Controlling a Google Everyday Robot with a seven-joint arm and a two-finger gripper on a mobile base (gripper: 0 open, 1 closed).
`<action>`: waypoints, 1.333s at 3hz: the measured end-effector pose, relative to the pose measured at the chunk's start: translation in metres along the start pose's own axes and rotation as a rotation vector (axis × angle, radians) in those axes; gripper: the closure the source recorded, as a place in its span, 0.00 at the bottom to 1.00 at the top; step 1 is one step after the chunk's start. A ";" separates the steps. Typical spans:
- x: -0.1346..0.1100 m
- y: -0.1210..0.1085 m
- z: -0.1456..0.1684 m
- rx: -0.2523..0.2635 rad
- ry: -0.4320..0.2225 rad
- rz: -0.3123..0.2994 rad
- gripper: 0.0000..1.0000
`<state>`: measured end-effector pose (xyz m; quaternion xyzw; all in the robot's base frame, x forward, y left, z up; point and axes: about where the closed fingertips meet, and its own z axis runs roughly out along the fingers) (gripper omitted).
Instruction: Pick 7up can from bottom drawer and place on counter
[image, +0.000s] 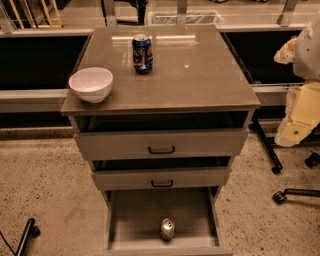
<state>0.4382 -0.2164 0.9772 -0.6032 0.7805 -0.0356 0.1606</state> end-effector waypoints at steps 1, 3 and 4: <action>0.000 0.000 0.000 0.000 0.000 0.000 0.00; -0.009 0.048 0.106 -0.128 -0.276 0.052 0.00; -0.018 0.091 0.181 -0.205 -0.470 0.114 0.00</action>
Offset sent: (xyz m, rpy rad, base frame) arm 0.0110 0.0285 -0.0801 0.3495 -0.0179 0.0084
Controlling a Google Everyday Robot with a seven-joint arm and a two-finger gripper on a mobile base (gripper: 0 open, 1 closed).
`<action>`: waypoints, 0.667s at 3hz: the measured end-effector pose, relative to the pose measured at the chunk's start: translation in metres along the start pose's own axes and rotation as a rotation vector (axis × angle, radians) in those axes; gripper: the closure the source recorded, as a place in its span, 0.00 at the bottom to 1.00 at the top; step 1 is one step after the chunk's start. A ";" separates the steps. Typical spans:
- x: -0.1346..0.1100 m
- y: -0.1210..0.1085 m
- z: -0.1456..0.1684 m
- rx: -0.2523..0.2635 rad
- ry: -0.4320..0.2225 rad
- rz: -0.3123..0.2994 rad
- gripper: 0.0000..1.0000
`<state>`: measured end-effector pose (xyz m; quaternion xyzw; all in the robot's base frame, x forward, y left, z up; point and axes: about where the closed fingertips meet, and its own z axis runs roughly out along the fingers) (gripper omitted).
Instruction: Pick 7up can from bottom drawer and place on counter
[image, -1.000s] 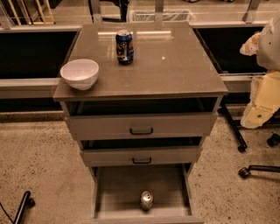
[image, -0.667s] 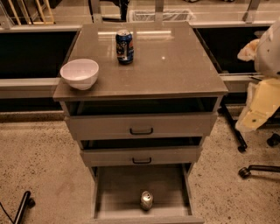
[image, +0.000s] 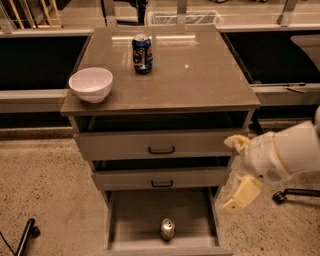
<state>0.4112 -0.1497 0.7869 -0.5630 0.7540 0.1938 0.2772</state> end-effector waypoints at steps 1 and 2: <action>-0.006 -0.007 0.011 0.041 -0.047 0.004 0.00; -0.004 -0.007 0.022 0.013 -0.072 0.006 0.00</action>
Offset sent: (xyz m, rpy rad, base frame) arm 0.0143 0.0079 -0.0341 0.1055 0.0173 -0.0175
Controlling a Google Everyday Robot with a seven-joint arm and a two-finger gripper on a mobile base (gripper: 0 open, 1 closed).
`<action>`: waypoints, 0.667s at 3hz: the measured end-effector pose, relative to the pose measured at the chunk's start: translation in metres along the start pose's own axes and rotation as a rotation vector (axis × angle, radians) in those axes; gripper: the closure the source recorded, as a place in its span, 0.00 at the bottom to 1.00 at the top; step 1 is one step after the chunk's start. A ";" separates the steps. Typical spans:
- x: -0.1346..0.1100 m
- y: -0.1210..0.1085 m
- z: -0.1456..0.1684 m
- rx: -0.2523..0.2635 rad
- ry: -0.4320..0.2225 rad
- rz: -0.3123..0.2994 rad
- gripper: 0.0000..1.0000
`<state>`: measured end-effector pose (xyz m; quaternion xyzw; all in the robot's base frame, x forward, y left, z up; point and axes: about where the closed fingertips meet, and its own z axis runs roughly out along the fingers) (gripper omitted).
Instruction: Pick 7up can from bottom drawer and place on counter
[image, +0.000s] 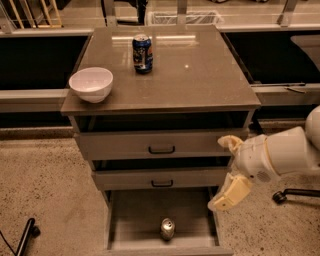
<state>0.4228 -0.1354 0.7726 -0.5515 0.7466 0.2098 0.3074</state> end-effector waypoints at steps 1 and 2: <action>0.044 0.012 0.066 -0.048 -0.097 0.034 0.00; 0.094 0.006 0.131 -0.014 -0.156 0.044 0.00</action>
Offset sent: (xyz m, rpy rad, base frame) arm 0.0470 0.0124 -0.2688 0.1931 -0.1299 -0.1498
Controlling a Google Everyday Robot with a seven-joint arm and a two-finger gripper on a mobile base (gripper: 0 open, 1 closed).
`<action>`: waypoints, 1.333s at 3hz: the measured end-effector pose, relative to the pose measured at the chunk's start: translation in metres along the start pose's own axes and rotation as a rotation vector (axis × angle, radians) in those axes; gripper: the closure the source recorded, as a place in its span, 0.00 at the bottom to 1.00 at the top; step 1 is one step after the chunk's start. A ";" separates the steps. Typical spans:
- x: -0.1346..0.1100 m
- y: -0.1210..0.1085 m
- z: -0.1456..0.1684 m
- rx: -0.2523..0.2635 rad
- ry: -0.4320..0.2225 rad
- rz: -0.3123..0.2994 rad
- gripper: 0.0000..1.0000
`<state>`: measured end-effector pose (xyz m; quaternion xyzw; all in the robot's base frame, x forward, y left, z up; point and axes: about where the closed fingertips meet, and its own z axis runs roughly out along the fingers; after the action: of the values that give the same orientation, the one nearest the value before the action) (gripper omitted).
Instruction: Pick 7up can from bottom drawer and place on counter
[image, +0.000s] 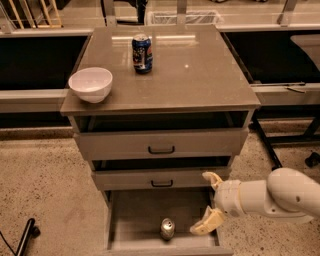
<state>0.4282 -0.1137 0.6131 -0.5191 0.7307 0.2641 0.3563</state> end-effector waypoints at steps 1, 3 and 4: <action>0.024 -0.018 0.021 0.061 -0.016 0.027 0.00; 0.033 -0.018 0.041 0.022 -0.060 0.010 0.00; 0.057 -0.023 0.088 -0.087 -0.144 -0.129 0.00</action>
Offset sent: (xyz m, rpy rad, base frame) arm 0.0161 -0.0031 -0.0316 0.0106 -0.0191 -0.0585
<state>0.4601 -0.0868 0.5143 -0.5596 0.6561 0.3087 0.4013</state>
